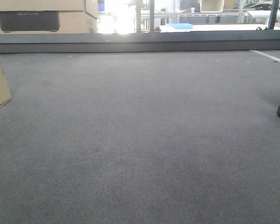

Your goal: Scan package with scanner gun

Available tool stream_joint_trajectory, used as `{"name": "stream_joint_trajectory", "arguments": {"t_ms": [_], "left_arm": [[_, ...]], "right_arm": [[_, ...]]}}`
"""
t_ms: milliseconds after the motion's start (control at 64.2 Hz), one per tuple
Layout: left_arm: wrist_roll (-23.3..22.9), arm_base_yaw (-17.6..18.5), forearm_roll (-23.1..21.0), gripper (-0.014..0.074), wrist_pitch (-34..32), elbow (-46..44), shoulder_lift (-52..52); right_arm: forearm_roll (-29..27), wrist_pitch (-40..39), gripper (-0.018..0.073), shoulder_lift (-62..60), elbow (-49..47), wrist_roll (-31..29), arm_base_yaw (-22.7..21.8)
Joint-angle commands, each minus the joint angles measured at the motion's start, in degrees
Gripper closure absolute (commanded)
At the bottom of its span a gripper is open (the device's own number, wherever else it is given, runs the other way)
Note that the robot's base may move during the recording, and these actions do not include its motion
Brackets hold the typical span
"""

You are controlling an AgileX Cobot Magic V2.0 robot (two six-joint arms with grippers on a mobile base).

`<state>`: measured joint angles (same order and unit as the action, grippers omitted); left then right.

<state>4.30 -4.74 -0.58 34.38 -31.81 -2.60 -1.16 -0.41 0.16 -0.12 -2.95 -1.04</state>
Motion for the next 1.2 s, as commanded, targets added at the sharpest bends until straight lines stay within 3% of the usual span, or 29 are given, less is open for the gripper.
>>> {"name": "stream_joint_trajectory", "arguments": {"t_ms": [0,452,514,576,654,779,919,1012,1121,1184], "left_arm": [[-0.4,-0.3,-0.3,0.0708,-0.8,-0.1,0.4],[-0.4,-0.3,-0.3,0.0708,-1.1,0.3,0.4],[-0.4,-0.2,2.9,0.0708,-2.1,2.3,0.8],[-0.8,0.1,2.4,0.0708,-5.0,5.6,2.4],[-6.4,0.8,2.6,0.0708,-9.7,10.7,2.6],[-10.5,2.4,3.8,0.0708,-14.9,17.1,2.6],[-10.4,4.6,4.7,0.0708,-24.6,25.2,2.6],[-10.0,5.4,4.7,0.0708,-26.7,28.6,2.6],[-2.2,5.3,0.6,0.0708,-31.6,31.8,2.6],[-1.5,5.3,0.3,0.0708,-35.9,31.8,2.6]], "right_arm": [[0.4,-1.3,0.0728,-0.2,0.1,0.3,0.1],[0.4,-1.3,0.0728,-0.2,0.1,0.3,0.1],[0.4,-1.3,0.0728,-0.2,0.1,0.3,0.1],[0.4,-1.3,0.0728,-0.2,0.1,0.3,0.1],[0.4,-1.3,0.0728,-0.2,0.1,0.3,0.1],[0.4,-1.3,0.0728,-0.2,0.1,0.3,0.1],[0.4,-1.3,0.0728,-0.2,0.1,0.3,0.1],[0.4,-1.3,0.0728,-0.2,0.1,0.3,0.1],[0.4,-1.3,0.0728,-0.2,0.1,0.3,0.1],[0.4,-1.3,0.0728,-0.2,0.1,0.3,0.1]]}}
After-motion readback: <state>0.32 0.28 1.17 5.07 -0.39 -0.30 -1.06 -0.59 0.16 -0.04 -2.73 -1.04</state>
